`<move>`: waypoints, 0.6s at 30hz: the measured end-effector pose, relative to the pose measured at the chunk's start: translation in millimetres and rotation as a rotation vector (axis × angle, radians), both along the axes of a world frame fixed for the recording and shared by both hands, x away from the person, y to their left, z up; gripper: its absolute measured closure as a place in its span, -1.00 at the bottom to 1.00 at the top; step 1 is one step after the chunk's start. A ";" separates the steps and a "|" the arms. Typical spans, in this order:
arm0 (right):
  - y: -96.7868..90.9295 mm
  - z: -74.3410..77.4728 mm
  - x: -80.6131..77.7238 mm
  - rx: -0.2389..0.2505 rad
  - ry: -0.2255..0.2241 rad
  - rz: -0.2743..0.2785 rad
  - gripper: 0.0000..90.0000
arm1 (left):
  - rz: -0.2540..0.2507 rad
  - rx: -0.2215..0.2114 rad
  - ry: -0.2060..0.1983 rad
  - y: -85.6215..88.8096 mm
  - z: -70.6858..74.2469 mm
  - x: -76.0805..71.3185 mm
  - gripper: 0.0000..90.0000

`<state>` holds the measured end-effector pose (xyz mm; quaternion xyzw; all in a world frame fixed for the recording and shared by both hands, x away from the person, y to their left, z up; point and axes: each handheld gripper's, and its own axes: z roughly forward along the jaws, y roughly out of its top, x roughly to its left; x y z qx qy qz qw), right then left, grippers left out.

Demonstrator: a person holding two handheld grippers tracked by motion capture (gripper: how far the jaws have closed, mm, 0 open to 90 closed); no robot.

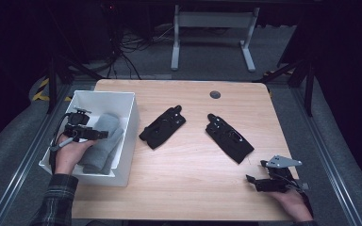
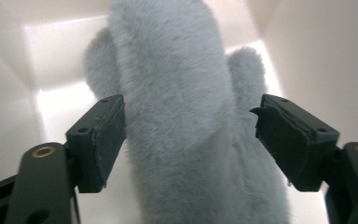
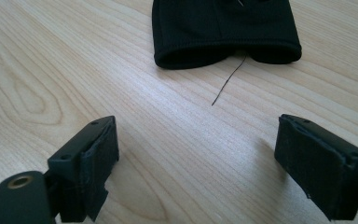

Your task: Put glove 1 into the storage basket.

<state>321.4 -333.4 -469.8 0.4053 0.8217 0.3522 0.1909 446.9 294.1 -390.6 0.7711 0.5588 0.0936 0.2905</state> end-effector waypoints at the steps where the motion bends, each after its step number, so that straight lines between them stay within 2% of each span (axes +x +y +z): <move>1: 0.0 0.0 0.0 0.000 0.000 0.000 -0.69 | -0.003 -0.003 -0.009 -0.8 2.7 -0.6 -0.48; 10: 0.0 0.0 0.0 0.000 0.000 0.000 -0.69 | -0.069 -0.053 -0.099 -16.0 41.0 -10.0 -0.49; 13: 0.0 0.0 0.0 0.000 0.000 0.000 -0.69 | -0.104 -0.084 -0.132 -24.5 54.1 -14.7 -0.49; 18: 0.0 0.0 0.0 0.000 0.000 0.000 -0.69 | -0.154 -0.107 -0.174 -40.8 69.5 -21.5 -0.50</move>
